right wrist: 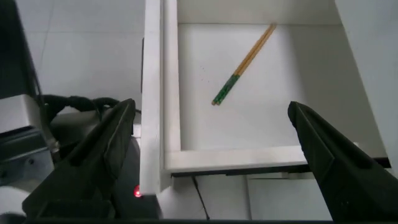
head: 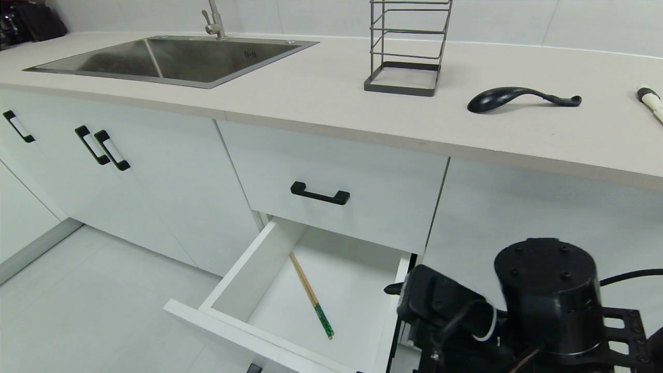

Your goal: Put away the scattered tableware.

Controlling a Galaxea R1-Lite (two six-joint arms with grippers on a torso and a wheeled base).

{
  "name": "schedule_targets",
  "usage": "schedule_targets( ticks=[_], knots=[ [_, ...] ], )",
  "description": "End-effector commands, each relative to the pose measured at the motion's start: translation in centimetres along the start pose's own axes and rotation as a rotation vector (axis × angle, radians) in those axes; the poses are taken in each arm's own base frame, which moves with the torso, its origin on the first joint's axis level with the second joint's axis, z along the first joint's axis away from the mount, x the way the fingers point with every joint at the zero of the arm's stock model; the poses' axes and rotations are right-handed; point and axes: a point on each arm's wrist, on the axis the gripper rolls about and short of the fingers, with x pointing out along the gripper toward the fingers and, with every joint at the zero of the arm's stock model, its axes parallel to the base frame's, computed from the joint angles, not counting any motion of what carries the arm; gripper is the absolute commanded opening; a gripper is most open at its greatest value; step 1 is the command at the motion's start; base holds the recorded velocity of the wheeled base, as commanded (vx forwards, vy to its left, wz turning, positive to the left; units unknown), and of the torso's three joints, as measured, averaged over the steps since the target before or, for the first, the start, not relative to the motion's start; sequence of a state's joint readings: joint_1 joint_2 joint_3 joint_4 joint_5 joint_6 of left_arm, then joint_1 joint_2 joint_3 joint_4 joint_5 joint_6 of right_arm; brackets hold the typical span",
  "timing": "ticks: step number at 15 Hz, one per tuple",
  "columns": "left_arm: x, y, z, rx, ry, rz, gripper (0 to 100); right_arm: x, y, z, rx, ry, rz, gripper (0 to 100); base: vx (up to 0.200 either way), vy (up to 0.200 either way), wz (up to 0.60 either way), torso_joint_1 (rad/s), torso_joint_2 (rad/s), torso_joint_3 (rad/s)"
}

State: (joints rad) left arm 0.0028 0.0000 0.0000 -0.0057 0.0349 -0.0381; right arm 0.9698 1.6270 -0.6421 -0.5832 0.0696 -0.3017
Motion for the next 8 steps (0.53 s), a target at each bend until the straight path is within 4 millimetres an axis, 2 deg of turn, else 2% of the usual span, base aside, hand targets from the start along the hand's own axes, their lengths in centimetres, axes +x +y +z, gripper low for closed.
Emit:
schedule_targets(
  ticks=[1, 5, 8],
  knots=[
    [0.0, 0.0, 0.0, 0.000, 0.000, 0.001, 100, -2.0, -1.0, -0.3, 0.016, -0.040, 0.020, 100, 0.000, 0.000, 0.00, 0.000, 0.00, 0.000],
    [0.0, 0.0, 0.0, 0.000, 0.000, 0.001, 100, -2.5, -0.8, -1.9, 0.066, 0.004, 0.043, 100, 0.000, 0.000, 0.00, 0.000, 0.00, 0.000],
    [0.0, 0.0, 0.0, 0.000, 0.001, 0.001, 100, -1.2, -0.5, -3.1, 0.058, 0.031, 0.053, 100, 0.000, 0.000, 0.00, 0.000, 0.00, 0.000]
  ],
)
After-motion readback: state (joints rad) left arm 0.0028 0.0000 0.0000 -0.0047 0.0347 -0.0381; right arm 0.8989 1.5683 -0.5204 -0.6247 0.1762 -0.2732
